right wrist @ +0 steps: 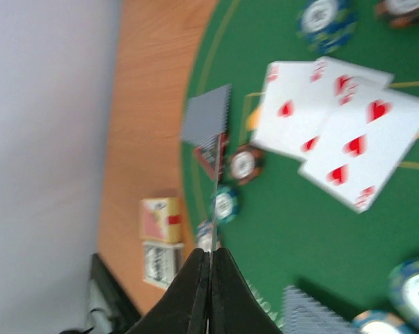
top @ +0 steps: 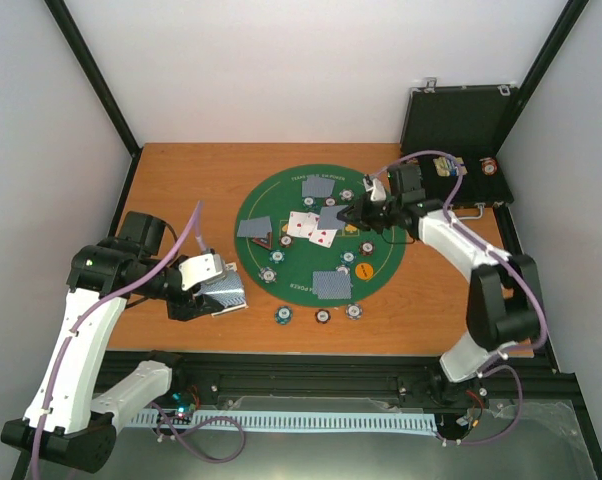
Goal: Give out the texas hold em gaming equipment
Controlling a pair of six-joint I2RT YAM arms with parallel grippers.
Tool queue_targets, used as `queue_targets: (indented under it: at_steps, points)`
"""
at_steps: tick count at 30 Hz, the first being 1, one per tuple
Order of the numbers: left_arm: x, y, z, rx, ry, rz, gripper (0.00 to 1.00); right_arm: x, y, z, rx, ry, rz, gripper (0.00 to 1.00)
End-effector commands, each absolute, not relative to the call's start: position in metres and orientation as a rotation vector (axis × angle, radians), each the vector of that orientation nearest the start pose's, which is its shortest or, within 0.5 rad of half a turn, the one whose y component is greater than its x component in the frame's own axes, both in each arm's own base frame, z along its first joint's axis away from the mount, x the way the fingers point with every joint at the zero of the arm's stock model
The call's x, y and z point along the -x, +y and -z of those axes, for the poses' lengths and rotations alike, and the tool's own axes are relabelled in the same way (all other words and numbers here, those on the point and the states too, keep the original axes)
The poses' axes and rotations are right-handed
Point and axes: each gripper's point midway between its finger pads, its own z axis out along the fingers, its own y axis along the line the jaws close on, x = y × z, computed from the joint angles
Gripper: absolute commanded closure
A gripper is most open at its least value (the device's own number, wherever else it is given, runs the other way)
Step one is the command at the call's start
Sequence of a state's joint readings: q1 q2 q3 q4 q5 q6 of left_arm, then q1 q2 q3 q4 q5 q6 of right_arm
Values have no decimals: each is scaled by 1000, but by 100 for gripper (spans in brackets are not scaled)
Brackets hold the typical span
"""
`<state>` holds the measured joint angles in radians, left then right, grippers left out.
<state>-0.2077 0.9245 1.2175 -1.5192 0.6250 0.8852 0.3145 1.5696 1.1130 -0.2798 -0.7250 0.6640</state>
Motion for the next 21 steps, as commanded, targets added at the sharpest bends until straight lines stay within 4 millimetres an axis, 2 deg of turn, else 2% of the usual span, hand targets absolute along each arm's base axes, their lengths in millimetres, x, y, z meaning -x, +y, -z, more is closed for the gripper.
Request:
queue_targets:
  at_steps: [1,4,5,8,10,17,18,21]
  points:
    - [-124,-132,-265,-1441,2050,632,87,-391,212,-140,25,2592,-1074,97]
    - [-123,-131,-264,-1445,2052,625,87,-416,206,-118,7,2643,-1013,97]
    - [-123,-131,-264,-1446,2051,621,87,-423,205,-107,0,2669,-995,97]
    - [-123,-130,-262,-1449,2053,617,87,-437,206,-92,6,2704,-969,97]
    - [-123,-130,-261,-1451,2055,615,87,-448,195,-81,-25,2728,-933,97]
    - [-123,-130,-259,-1454,2060,616,87,-455,173,-52,-28,2828,-715,97]
    - [-122,-130,-259,-1455,2058,617,87,-455,170,-50,-29,2836,-693,95]
    - [-122,-130,-259,-1453,2061,621,87,-452,169,-48,-19,2855,-687,69]
